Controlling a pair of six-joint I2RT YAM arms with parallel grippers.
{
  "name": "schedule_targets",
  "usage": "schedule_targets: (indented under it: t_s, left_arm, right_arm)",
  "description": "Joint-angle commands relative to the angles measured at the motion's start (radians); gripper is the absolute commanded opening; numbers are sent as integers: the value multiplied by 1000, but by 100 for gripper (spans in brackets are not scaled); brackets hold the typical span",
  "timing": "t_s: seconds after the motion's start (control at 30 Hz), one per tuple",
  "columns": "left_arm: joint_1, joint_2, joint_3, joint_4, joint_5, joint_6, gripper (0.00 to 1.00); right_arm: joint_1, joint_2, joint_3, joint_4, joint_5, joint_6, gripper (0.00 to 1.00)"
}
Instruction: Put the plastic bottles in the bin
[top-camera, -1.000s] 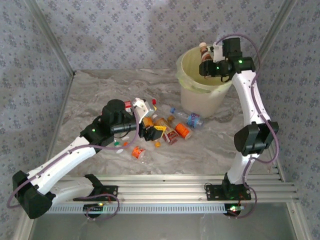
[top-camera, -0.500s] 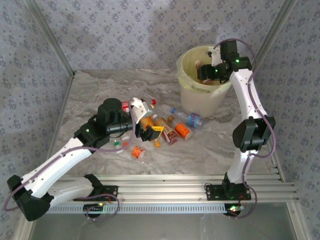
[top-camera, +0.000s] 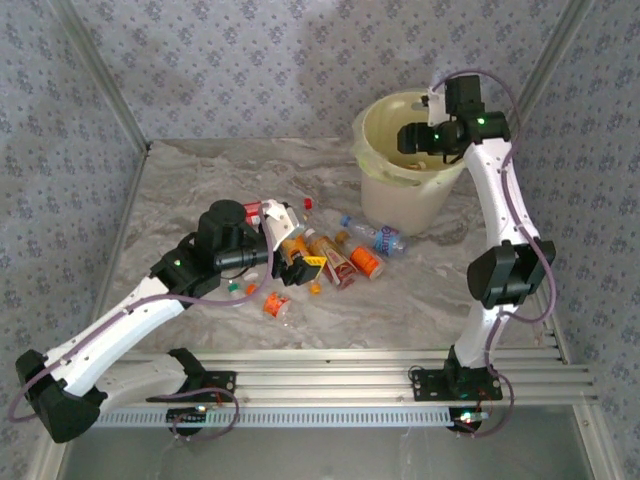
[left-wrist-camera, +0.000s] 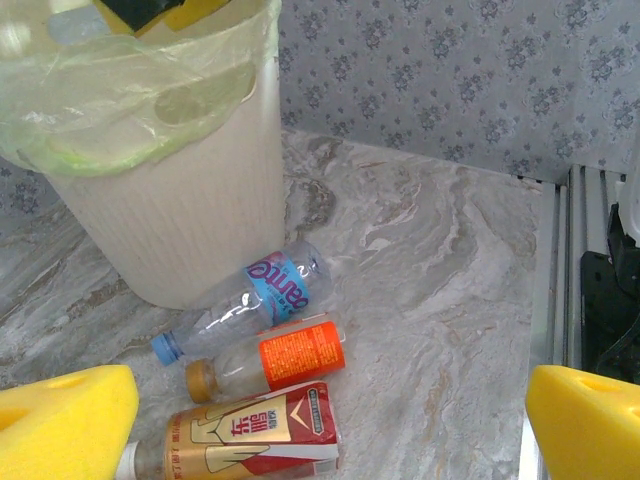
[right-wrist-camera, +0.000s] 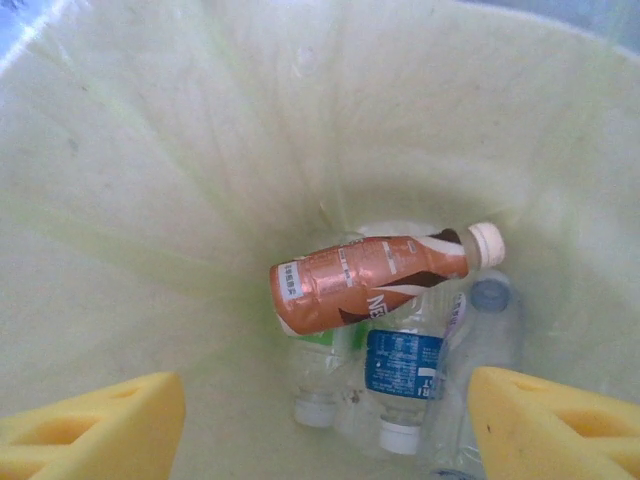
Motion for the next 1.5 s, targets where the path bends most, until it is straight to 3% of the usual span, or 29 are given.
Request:
schedule_targets:
  t_s: [0.0, 0.3, 0.77, 1.13, 1.47]
  left_arm:
    - [-5, -25, -6, -6, 13, 11, 100]
    - [-5, -28, -4, -22, 7, 27, 99]
    - [-5, -40, 1, -81, -36, 91, 100]
    - [-6, -48, 16, -189, -72, 194, 100]
    - [-5, -22, 19, -196, -26, 190, 100]
  right_arm:
    - [24, -122, -34, 38, 64, 7, 76]
    - [91, -335, -214, 90, 142, -9, 75]
    - [337, -604, -524, 70, 214, 11, 69]
    - [431, -644, -828, 87, 178, 87, 65]
    - [434, -495, -956, 183, 114, 101, 59]
